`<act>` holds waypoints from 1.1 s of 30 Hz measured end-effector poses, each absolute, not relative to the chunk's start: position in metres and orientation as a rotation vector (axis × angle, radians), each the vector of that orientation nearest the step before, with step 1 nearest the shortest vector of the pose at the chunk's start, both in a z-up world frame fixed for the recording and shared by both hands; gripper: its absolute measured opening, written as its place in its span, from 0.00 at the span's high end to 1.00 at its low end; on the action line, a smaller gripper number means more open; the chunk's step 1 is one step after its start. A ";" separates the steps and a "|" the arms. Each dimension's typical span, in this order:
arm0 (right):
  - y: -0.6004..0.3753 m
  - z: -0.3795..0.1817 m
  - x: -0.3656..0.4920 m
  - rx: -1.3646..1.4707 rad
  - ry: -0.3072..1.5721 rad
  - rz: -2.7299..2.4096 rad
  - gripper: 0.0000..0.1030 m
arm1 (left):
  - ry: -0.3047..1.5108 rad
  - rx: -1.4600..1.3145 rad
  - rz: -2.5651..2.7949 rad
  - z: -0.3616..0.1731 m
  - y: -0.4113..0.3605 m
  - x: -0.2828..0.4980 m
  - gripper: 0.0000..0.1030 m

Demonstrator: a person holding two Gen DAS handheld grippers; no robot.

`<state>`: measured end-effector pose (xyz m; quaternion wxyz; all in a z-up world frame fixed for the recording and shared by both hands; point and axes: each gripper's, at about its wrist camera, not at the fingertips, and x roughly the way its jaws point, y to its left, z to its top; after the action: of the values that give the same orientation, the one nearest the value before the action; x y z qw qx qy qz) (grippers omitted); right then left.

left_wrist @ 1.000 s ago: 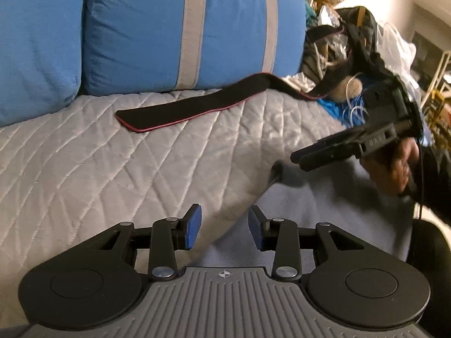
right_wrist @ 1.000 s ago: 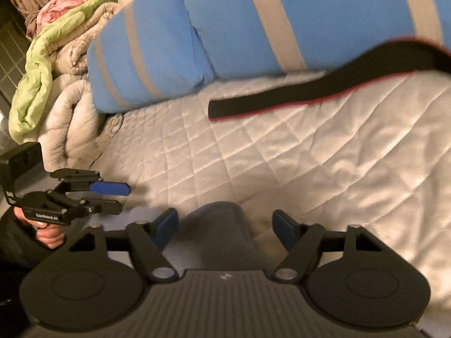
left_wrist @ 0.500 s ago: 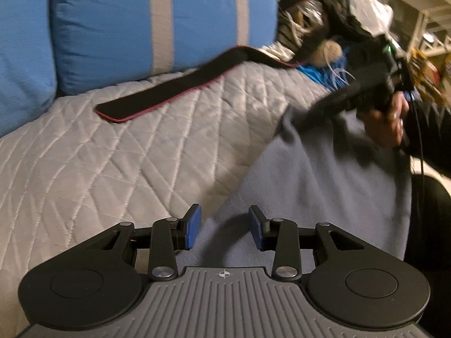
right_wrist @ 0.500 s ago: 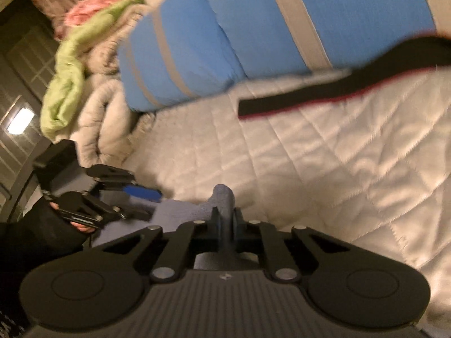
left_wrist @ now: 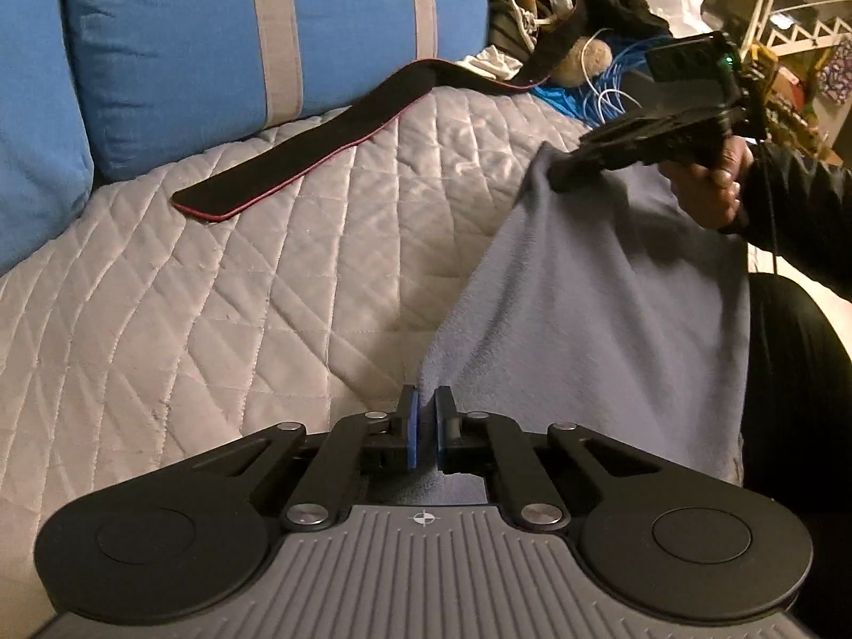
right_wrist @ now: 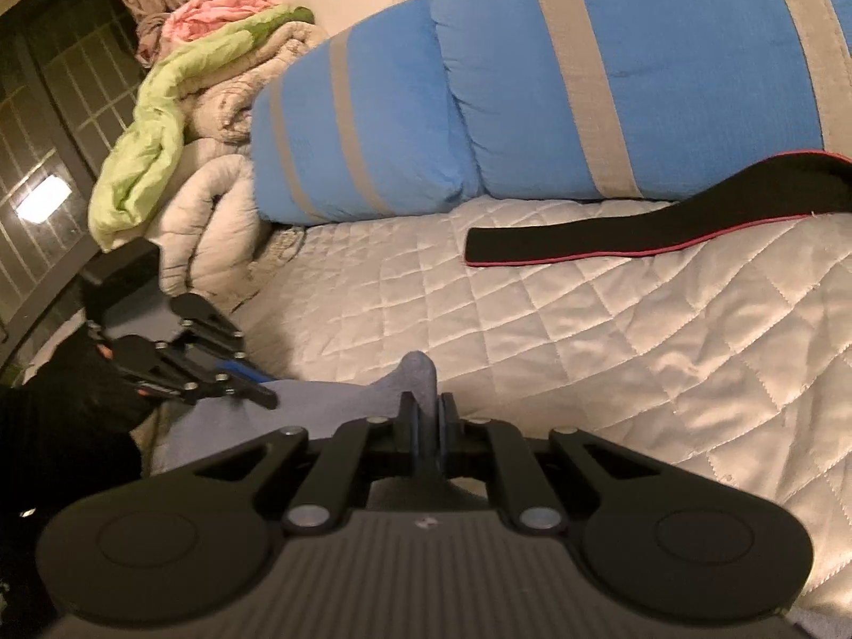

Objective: Fold clothes
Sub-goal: 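Grasp the sweatpants with the left gripper while the right gripper holds the end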

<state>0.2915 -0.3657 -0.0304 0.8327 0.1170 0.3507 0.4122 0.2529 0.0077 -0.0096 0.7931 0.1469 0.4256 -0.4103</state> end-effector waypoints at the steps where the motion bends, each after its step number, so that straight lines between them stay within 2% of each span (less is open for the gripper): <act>1: -0.364 -0.032 0.293 0.244 0.745 0.866 0.94 | 0.923 0.320 -0.878 -0.010 0.008 0.253 0.94; 16: -0.352 -0.046 0.304 0.211 0.789 0.803 0.94 | 1.076 0.360 -0.882 -0.014 0.022 0.258 0.95; 21: -0.352 -0.047 0.304 0.207 0.793 0.795 0.94 | 1.077 0.345 -0.859 -0.003 0.036 0.261 0.96; 24: -0.352 -0.049 0.305 0.202 0.803 0.773 0.94 | 1.080 0.349 -0.788 0.002 0.050 0.268 1.00; 29: -0.349 -0.052 0.307 0.200 0.842 0.736 0.93 | 1.087 0.302 -0.709 0.002 0.078 0.278 0.99; 30: -0.348 -0.051 0.307 0.206 0.851 0.728 0.88 | 1.076 0.291 -0.697 0.004 0.080 0.280 0.99; 32: -0.347 -0.047 0.307 0.211 0.859 0.699 0.72 | 1.061 0.262 -0.687 0.008 0.082 0.278 0.99; 33: -0.346 -0.044 0.306 0.204 0.855 0.679 0.53 | 1.055 0.247 -0.684 0.010 0.083 0.277 0.97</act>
<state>0.3057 -0.3461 -0.0438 0.8496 0.0970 0.4059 0.3225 0.2774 0.0827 0.0103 0.8019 0.1150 0.4920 -0.3189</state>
